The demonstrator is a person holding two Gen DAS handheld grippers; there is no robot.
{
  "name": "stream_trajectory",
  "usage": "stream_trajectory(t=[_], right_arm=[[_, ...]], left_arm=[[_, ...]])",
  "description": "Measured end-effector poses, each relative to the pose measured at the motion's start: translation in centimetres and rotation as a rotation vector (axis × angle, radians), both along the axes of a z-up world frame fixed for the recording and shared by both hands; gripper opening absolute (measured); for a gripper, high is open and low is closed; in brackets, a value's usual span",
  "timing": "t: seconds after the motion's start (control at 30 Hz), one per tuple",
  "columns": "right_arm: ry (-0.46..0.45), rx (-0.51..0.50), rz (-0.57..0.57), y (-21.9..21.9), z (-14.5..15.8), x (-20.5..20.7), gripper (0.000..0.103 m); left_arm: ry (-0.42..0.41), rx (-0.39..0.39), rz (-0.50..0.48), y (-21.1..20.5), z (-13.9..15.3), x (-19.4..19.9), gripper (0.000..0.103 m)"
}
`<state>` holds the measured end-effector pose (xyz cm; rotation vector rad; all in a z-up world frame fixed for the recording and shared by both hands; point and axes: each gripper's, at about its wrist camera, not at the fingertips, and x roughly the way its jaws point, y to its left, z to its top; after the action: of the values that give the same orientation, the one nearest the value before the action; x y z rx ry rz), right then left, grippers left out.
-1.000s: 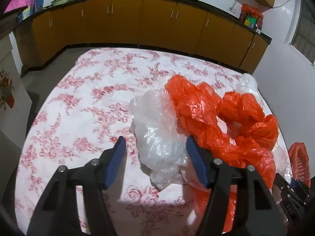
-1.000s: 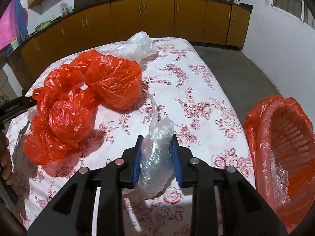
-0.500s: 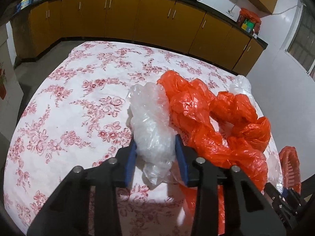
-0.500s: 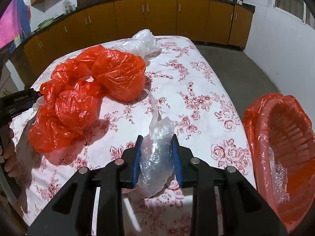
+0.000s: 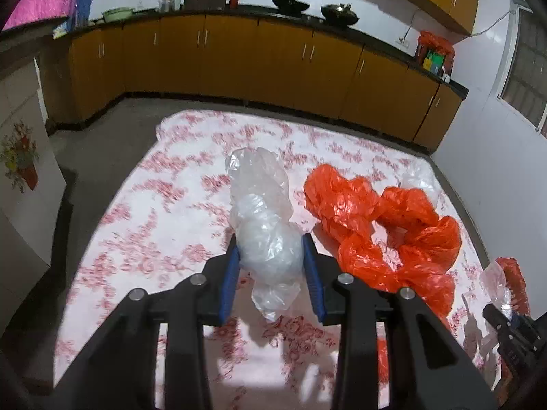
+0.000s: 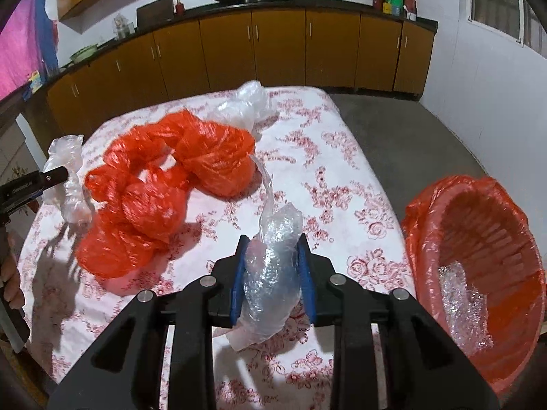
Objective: Collect trash
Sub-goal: 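Grasp the clear plastic bag with the left tool while the right tool holds bubble wrap, then carry both items over the basket and open both tools to drop them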
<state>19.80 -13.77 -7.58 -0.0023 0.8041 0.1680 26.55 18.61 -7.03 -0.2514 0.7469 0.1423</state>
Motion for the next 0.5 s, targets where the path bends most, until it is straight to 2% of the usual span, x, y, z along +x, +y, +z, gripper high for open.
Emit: stream_trajectory(t=[0.23,0.5], right_arm=[[-0.057,0.026,-0.015,-1.2,2.3,-1.4,0.028],[-0.106,0.047,-0.062,-3.7,4.4,-3.0,0.028]], left_arm=[[-0.071,0.004,-0.020,-0.9,3.3,-2.4,0.035],[-0.148,0.021,-0.146,-6.1,7.0,-4.6,0.035]])
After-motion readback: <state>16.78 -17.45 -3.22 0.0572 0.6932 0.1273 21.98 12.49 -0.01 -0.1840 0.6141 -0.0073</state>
